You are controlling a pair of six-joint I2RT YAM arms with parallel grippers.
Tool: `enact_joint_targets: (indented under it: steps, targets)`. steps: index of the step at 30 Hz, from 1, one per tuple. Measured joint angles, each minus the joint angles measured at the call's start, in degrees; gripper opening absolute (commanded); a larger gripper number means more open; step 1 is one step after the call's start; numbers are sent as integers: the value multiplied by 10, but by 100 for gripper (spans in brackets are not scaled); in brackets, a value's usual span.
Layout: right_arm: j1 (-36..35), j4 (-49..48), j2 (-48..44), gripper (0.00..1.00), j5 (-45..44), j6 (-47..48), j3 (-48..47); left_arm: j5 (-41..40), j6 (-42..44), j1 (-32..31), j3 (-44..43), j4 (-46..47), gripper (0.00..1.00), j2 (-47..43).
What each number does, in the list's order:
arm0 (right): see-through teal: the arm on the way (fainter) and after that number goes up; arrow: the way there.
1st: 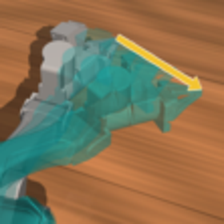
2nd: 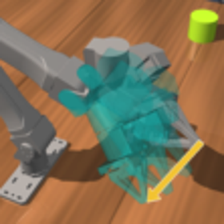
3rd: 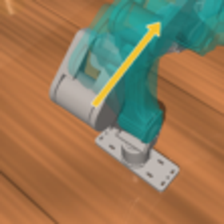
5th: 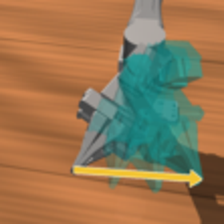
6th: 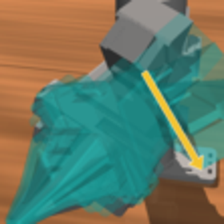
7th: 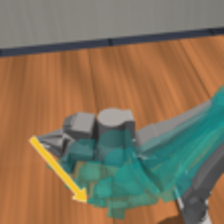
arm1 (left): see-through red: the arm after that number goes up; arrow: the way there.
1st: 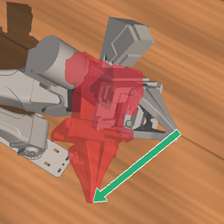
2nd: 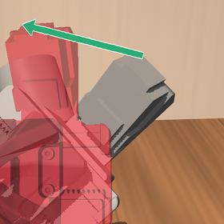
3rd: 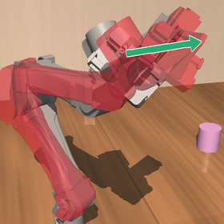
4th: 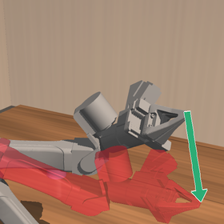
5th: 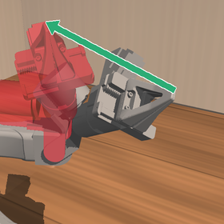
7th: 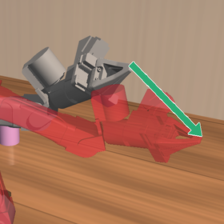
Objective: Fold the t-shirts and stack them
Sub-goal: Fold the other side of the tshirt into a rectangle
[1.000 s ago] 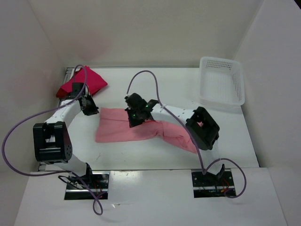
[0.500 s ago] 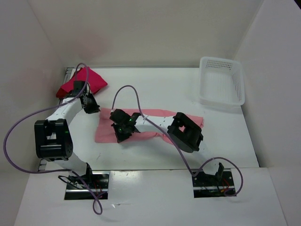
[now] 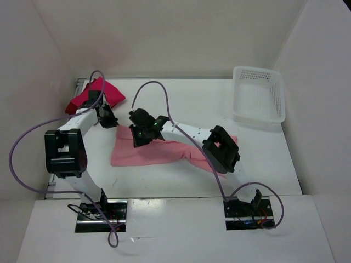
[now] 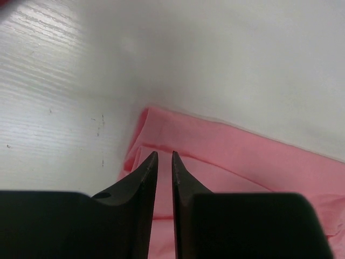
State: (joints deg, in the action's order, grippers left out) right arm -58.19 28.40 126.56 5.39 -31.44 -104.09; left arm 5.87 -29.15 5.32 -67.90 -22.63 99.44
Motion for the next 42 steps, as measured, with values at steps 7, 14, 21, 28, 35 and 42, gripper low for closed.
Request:
enact_joint_targets:
  steps: [7, 14, 21, 28, 35, 42]
  targets:
    - [40, -9, -55, 17, -9, 4, 63, 19, -15, 19, 93, -27, 50, -132]
    - [138, -31, -313, 17, 3, -24, 284, 34, -112, 65, 224, -141, 51, -319]
    - [157, -61, -430, 20, 14, -44, 370, 28, -198, 125, 267, -182, 40, -314]
    - [154, -57, -432, 24, 22, -45, 395, 16, -240, 141, 300, -152, 49, -298]
    - [154, -57, -434, 26, 35, -38, 396, 37, -255, 141, 353, -91, 50, -289]
    - [154, -58, -408, 26, 45, -34, 388, 48, -250, 141, 371, -36, 21, -284]
